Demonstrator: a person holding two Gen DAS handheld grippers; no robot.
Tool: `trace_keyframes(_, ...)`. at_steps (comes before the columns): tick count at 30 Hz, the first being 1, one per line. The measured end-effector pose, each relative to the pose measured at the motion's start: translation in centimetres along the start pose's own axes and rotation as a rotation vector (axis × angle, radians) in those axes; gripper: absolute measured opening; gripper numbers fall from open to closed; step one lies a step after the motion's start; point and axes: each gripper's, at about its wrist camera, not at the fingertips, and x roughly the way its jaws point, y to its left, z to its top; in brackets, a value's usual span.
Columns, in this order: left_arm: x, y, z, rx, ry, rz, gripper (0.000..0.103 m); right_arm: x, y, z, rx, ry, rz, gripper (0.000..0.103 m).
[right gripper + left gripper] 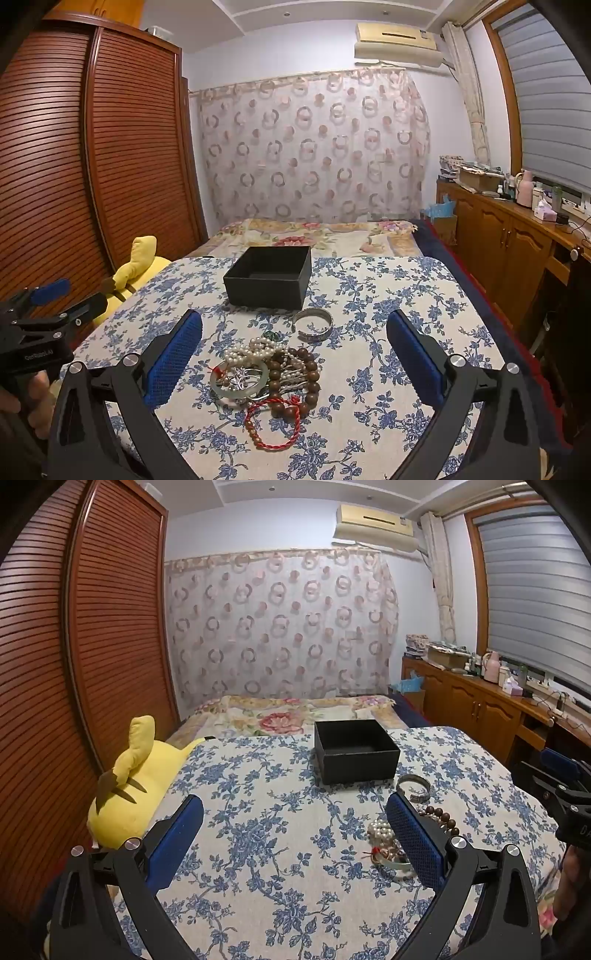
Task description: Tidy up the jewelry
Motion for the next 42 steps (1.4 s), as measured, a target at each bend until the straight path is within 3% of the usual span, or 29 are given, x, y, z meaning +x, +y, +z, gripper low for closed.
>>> trace_keyframes(42, -0.7, -0.3, 0.8, 0.004, -0.008, 0.000, 0.096, 0.0, -0.2, -0.2, -0.001, -0.003, 0.002, 0.101)
